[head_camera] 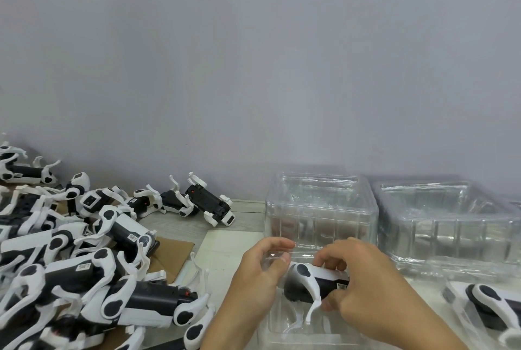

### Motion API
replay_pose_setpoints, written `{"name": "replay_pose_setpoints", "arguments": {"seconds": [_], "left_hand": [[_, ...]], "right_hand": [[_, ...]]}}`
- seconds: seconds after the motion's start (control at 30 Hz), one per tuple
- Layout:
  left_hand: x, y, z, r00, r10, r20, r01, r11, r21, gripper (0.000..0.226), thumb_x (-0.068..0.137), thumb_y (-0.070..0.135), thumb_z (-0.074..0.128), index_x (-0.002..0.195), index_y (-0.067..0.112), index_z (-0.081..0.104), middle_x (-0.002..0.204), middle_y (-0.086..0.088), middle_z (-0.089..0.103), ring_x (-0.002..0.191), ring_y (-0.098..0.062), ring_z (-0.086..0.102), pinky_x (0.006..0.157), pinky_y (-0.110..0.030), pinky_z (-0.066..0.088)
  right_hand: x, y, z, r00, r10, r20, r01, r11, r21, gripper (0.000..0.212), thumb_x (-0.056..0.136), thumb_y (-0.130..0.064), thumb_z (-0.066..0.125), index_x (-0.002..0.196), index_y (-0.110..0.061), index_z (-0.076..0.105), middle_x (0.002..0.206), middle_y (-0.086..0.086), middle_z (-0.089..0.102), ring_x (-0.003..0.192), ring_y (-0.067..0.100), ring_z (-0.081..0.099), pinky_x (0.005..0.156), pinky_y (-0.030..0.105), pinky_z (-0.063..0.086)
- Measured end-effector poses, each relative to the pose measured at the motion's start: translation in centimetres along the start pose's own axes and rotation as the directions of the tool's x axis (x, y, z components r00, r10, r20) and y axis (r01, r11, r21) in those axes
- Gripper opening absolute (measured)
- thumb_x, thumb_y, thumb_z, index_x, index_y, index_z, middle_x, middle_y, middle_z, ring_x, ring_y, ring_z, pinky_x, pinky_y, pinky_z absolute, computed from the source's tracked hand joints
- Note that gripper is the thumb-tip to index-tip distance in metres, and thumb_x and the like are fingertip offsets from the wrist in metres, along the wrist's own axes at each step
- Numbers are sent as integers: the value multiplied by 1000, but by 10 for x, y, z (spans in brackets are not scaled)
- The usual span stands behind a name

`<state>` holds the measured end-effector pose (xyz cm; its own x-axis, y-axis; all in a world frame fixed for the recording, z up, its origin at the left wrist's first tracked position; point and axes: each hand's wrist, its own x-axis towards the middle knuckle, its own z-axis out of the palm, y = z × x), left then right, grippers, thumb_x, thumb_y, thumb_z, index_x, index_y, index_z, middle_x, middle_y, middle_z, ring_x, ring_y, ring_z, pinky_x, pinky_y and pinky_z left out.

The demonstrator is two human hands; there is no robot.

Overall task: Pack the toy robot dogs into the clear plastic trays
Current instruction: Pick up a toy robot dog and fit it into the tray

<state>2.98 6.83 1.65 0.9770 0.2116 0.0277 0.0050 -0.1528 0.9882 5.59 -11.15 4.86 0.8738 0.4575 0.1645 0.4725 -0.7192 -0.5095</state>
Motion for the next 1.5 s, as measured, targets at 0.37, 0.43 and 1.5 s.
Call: {"name": "replay_pose_setpoints", "arguments": {"seconds": [0.37, 0.43, 1.5], "left_hand": [[1, 0, 1, 1000, -1, -21, 1, 999, 39, 27, 94, 4, 62, 97, 28, 74, 104, 13, 72, 103, 2, 63, 87, -14, 47], [2, -1, 1, 999, 2, -34, 0, 997, 73, 32, 91, -3, 62, 97, 26, 72, 104, 11, 72, 107, -4, 63, 95, -25, 49], [1, -1, 0, 998, -56, -25, 56, 998, 24, 54, 75, -15, 56, 89, 33, 74, 103, 8, 73, 101, -12, 68, 91, -32, 55]], "right_hand": [[1, 1, 1, 1000, -12, -5, 12, 1000, -23, 31, 62, -33, 83, 87, -37, 65, 87, -16, 59, 90, -4, 48, 76, 19, 44], [1, 1, 3, 1000, -17, -10, 17, 999, -33, 31, 62, -35, 82, 87, -38, 65, 87, -18, 57, 89, -5, 47, 74, 16, 42], [-4, -10, -9, 997, 59, 59, -58, 998, -15, 27, 83, -39, 76, 104, -49, 63, 103, -24, 52, 96, -5, 52, 82, 15, 41]]}}
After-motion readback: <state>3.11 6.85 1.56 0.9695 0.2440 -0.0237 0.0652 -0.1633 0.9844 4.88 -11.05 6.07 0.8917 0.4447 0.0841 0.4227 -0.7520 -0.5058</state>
